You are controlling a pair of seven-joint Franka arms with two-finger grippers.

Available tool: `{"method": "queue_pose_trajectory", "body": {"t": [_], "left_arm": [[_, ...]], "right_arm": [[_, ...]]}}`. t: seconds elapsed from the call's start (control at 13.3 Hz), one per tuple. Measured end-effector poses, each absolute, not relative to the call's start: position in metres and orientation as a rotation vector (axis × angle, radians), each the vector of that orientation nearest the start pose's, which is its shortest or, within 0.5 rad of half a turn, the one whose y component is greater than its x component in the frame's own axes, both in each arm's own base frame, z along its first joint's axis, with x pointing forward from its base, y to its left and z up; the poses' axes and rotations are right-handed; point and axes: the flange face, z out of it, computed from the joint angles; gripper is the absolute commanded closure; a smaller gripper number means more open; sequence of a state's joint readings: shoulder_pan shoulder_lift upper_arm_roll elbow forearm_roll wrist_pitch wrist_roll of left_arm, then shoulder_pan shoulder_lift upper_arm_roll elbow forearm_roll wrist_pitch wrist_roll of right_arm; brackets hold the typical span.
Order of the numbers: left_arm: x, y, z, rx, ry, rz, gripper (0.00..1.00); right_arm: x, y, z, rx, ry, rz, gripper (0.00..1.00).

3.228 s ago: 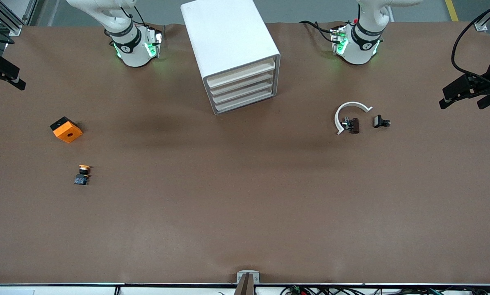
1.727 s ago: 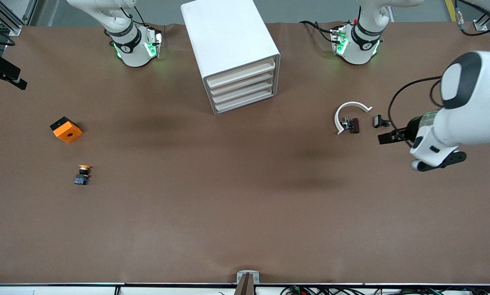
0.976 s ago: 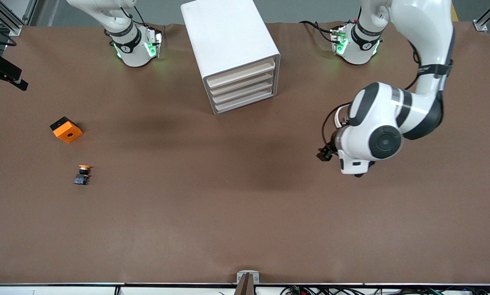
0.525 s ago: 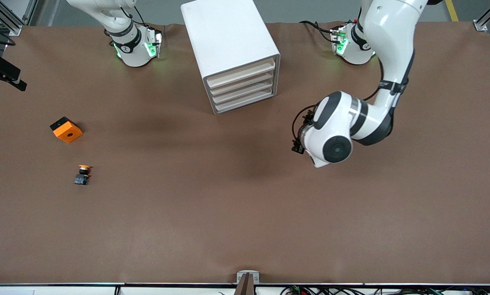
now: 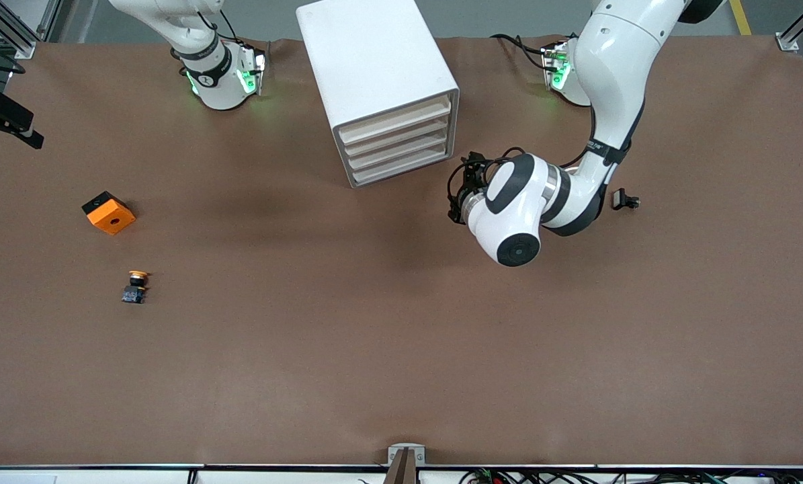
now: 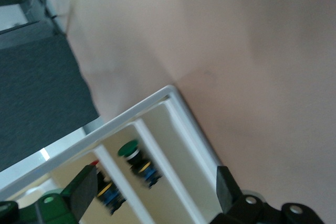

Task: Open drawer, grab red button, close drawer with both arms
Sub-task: 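Reach the left gripper to the front of the cabinet drawer, then close the left gripper on the drawer front edge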

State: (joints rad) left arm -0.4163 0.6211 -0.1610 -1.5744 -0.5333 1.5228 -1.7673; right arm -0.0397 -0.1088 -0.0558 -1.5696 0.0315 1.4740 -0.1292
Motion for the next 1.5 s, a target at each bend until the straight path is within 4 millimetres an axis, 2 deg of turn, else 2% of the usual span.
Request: {"method": "queue_pose_trajectory", "body": {"t": [0.23, 0.75, 0.98, 1.05, 1.5], "left_arm": [[0.494, -0.380, 0.261, -1.919, -1.584, 1.251, 0.00], [0.476, -0.383, 0.215, -1.652, -1.547, 1.452, 0.00], [0.463, -0.380, 0.202, -1.527, -1.535, 1.445, 0.45], [0.460, -0.379, 0.199, -1.503, -1.529, 1.440, 0.49], [0.438, -0.390, 0.192, -1.415, -1.442, 1.501, 0.49]], "right_arm": [[0.507, -0.048, 0.675, -3.105, -0.074, -0.028, 0.00], [0.506, -0.050, 0.674, -3.103, -0.074, -0.012, 0.00], [0.506, -0.050, 0.674, -3.103, -0.074, -0.012, 0.00], [0.506, -0.050, 0.674, -3.103, -0.074, -0.011, 0.00], [0.506, -0.051, 0.676, -3.104, -0.071, -0.018, 0.00]]}}
